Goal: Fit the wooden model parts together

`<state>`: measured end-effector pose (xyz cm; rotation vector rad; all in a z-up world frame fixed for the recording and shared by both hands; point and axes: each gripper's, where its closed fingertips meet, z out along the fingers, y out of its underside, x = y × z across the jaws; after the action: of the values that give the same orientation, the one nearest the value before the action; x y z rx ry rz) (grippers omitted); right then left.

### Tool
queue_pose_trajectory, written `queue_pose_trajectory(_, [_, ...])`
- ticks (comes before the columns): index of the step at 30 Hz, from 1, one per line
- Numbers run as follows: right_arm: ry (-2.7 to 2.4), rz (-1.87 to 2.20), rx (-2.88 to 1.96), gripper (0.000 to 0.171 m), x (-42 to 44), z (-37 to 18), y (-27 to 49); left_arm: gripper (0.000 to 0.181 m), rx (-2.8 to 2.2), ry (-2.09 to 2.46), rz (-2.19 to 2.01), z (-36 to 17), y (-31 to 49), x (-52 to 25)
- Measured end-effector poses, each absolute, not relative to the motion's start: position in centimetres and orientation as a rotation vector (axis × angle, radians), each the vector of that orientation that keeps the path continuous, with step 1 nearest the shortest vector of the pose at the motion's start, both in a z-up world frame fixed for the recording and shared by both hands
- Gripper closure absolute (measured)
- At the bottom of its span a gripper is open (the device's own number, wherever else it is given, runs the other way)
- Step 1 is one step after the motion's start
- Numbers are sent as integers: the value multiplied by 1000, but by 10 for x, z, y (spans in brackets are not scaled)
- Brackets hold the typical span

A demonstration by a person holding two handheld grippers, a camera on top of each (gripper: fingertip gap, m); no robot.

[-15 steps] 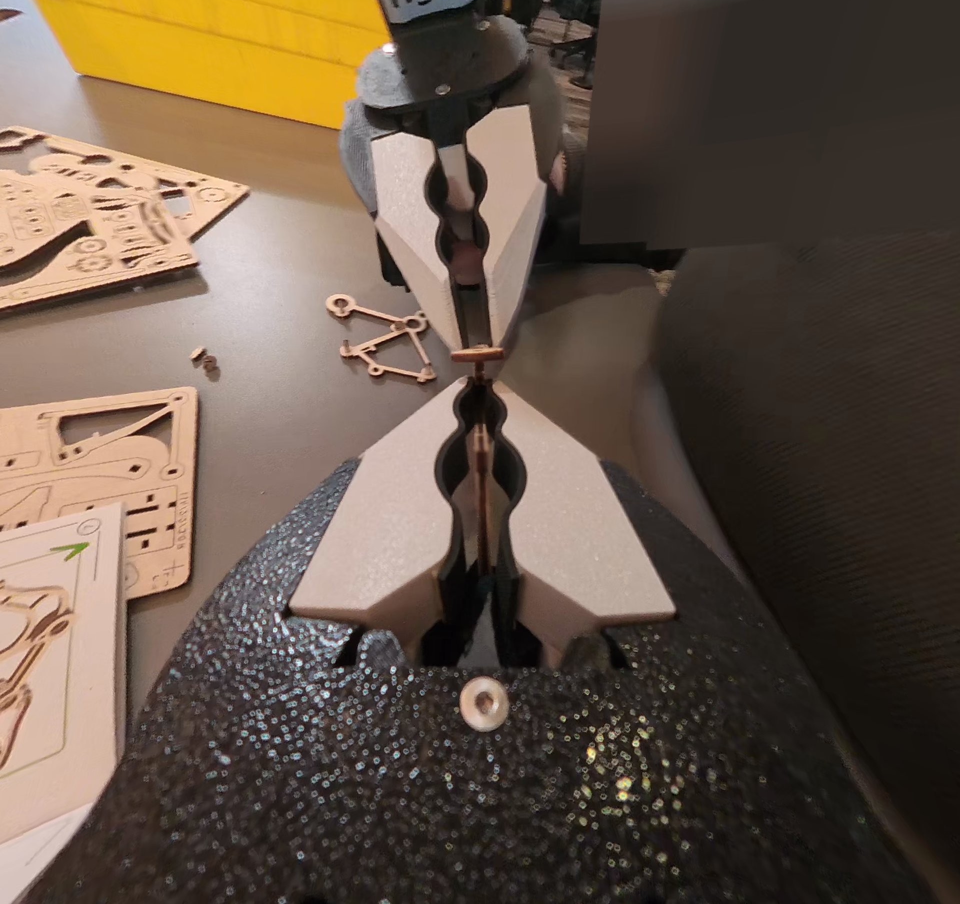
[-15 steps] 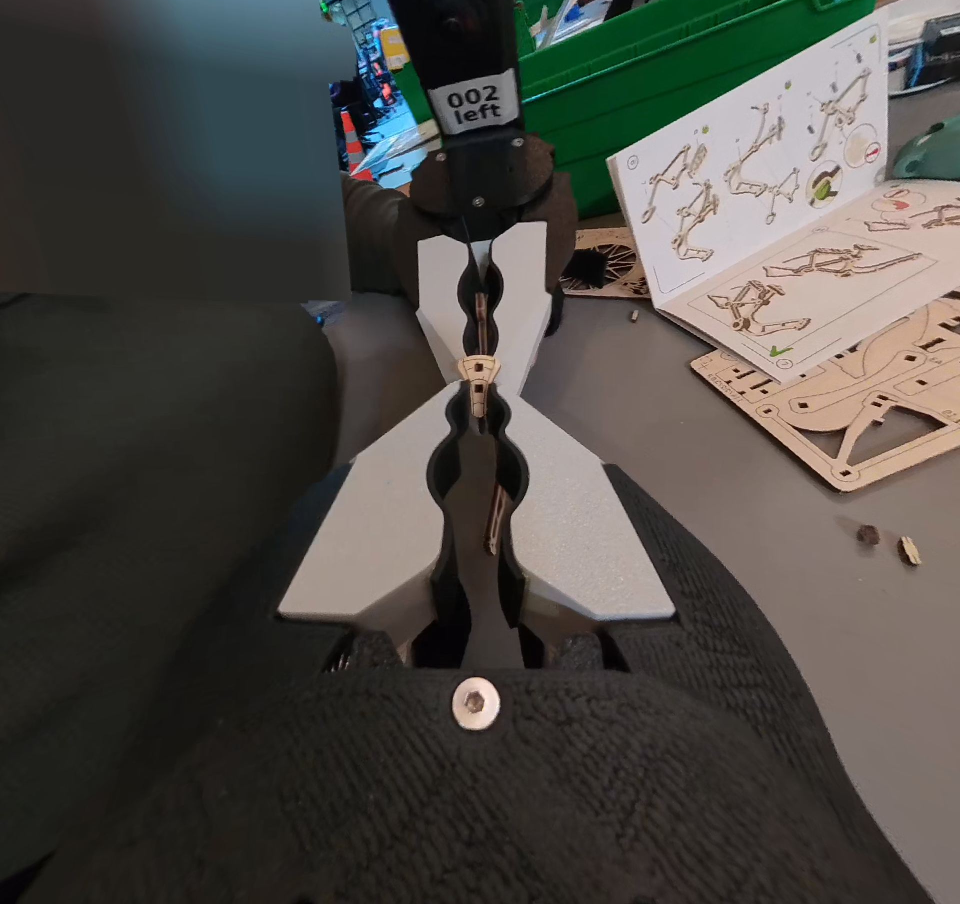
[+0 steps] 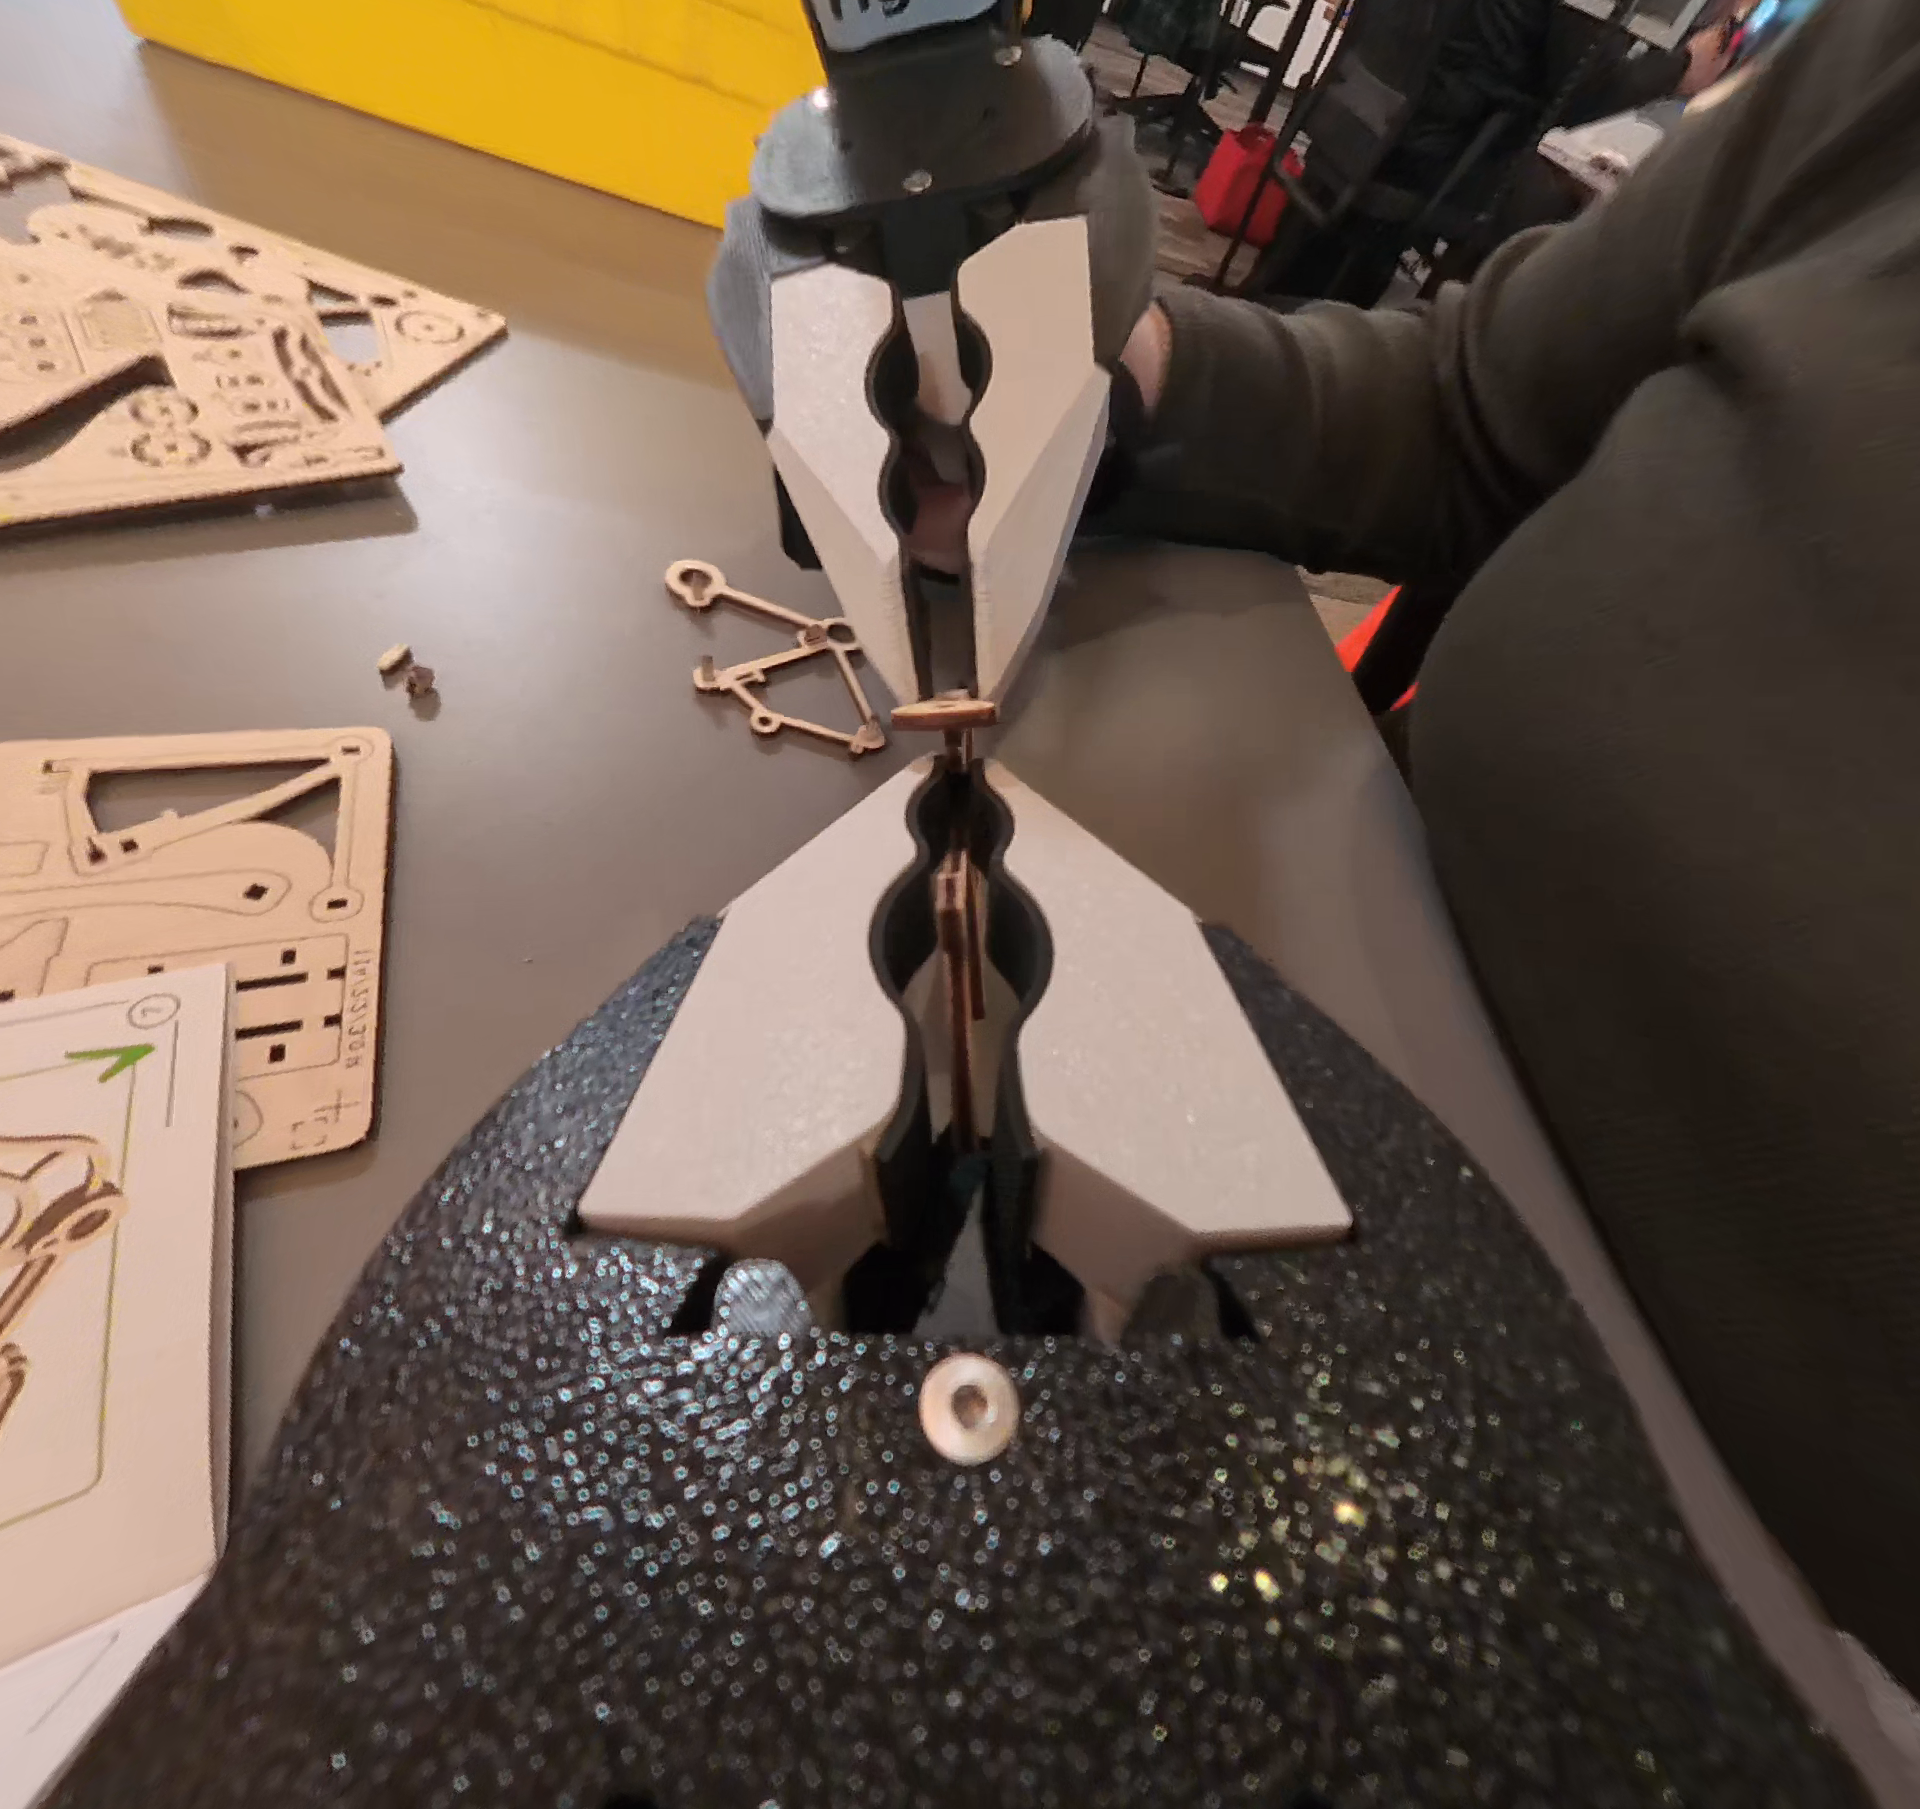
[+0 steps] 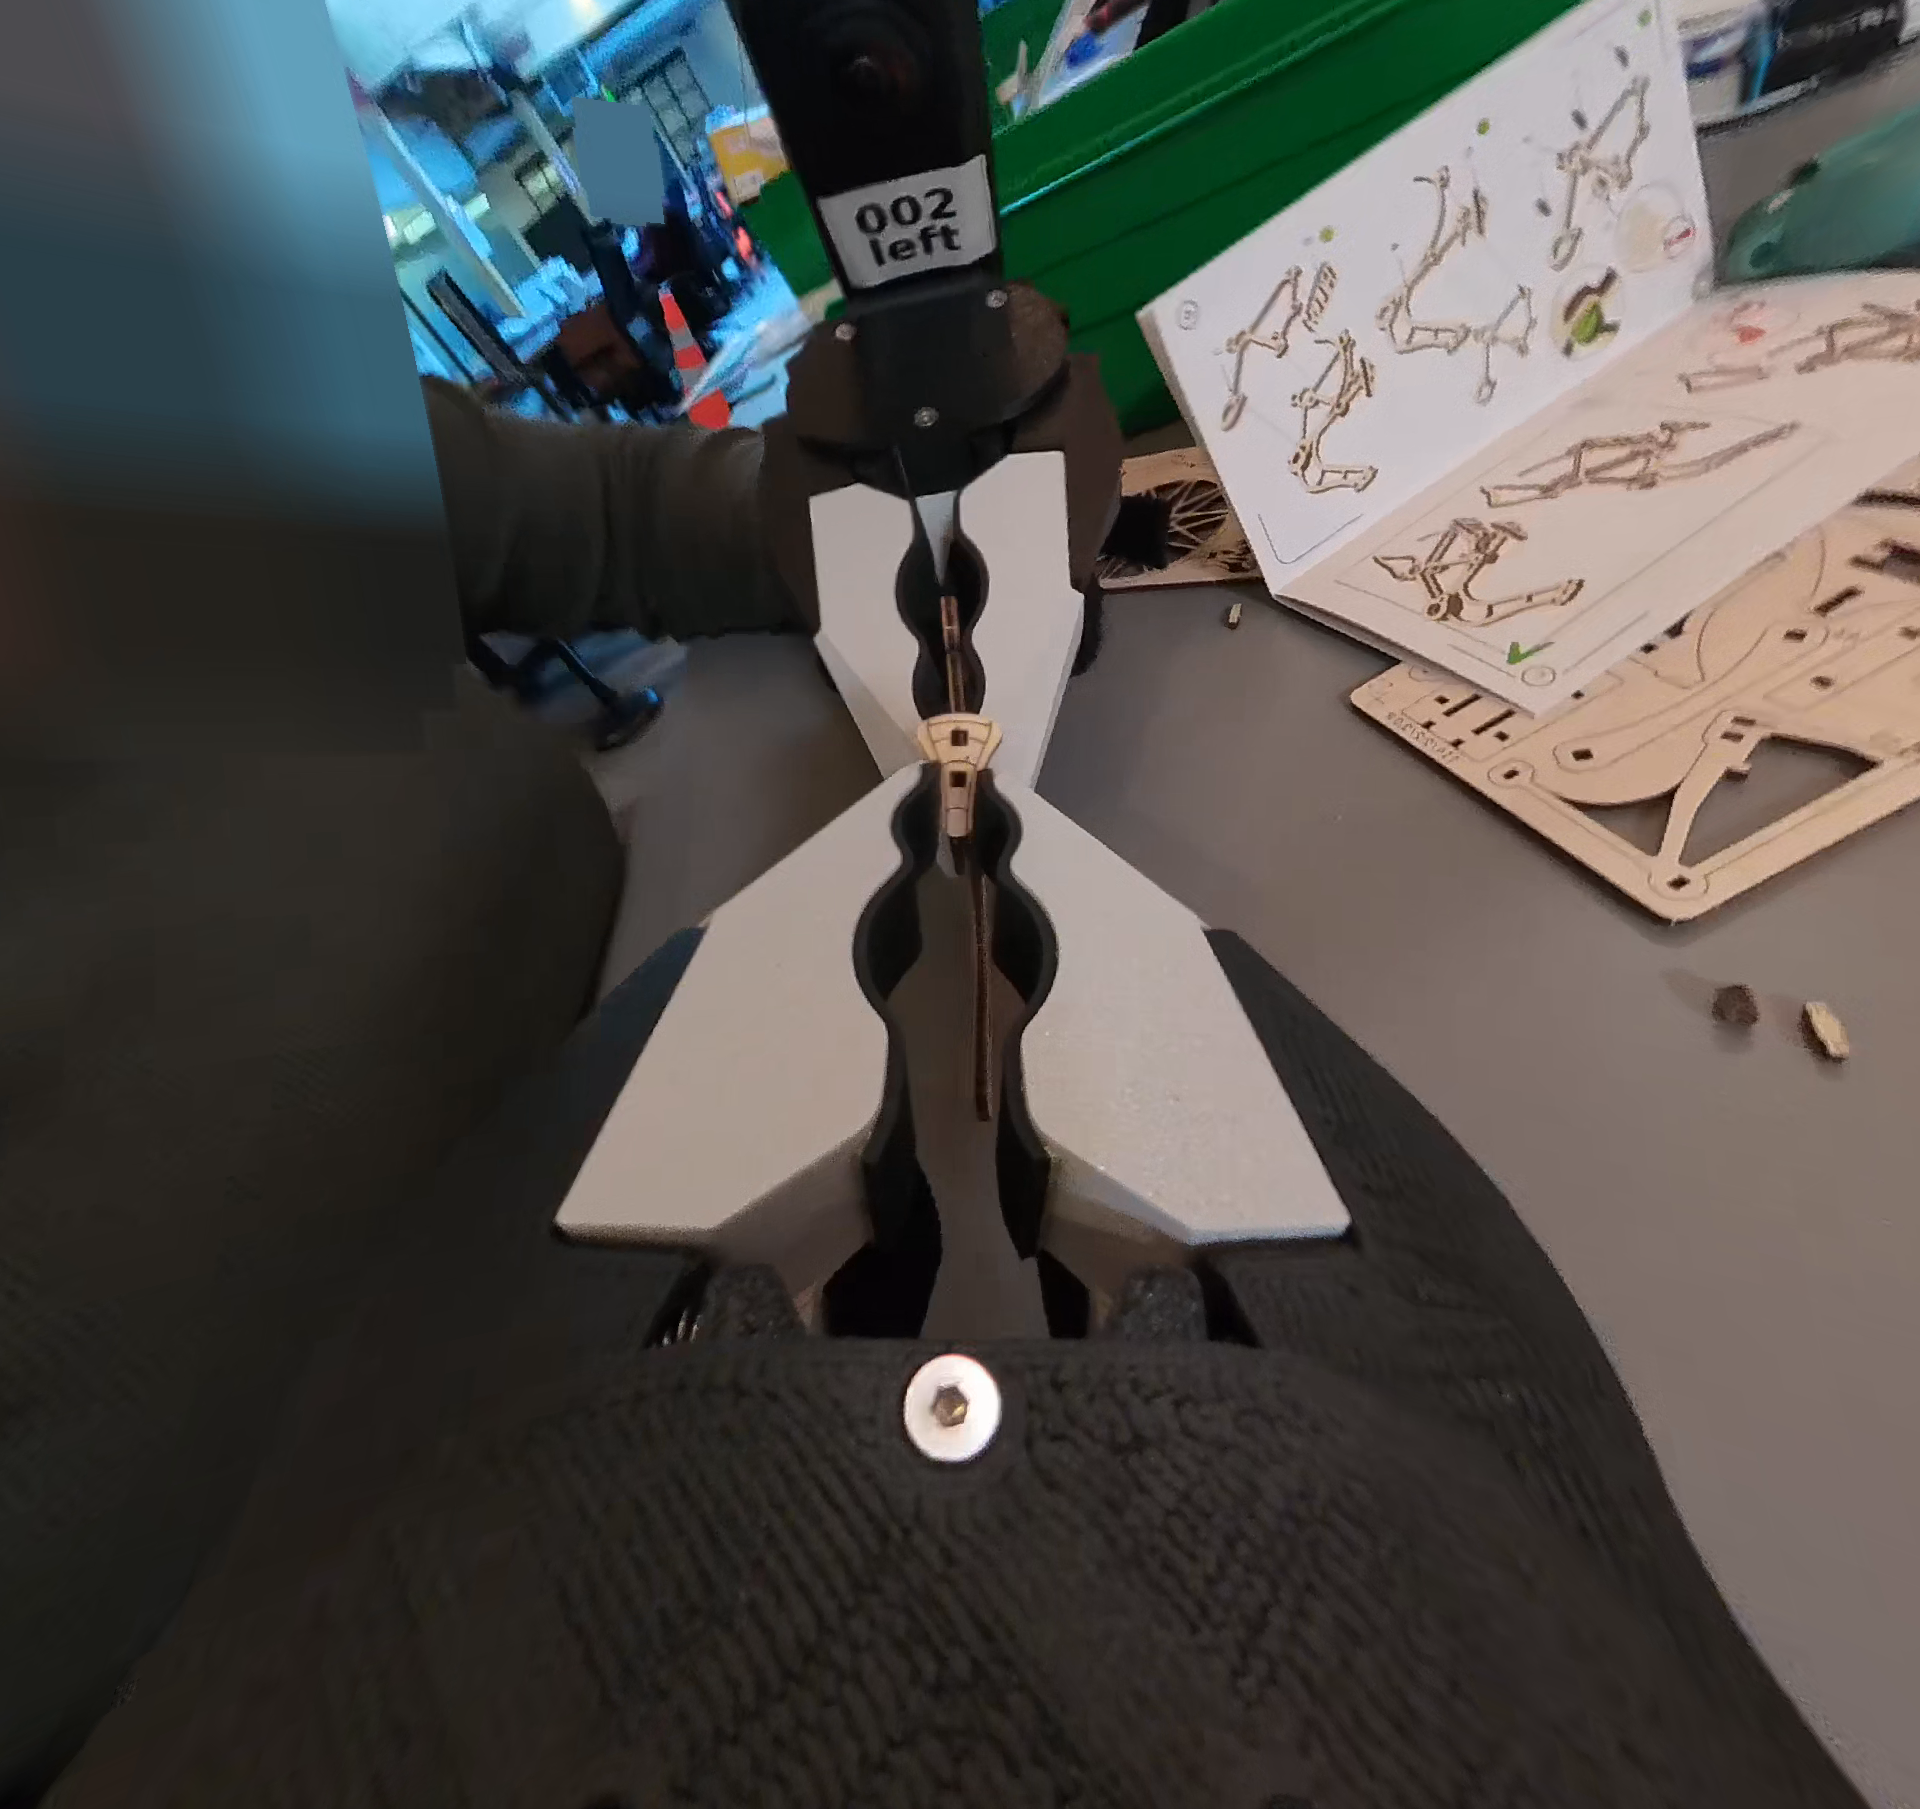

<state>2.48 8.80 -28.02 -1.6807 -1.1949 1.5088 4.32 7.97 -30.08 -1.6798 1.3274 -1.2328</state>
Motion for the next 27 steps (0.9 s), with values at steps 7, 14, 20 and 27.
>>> queue_pose_trajectory(7, [-863, 1837, -1926, 166, 26, -290, 103, 181, -1847, 1246, -1405, -308, 88, 44])
queue_pose_trajectory(14, [-731, 1952, -1988, 166, 25, -292, 110, 181, -1922, 1159, -1541, -309, 94, 43])
queue_pose_trajectory(20, [-730, 1942, -1968, 166, 25, -290, 111, 181, -1914, 1141, -1547, -307, 96, 42])
queue_pose_trajectory(27, [-726, 1923, -1956, 166, 25, -289, 113, 181, -1910, 1114, -1548, -306, 98, 41])
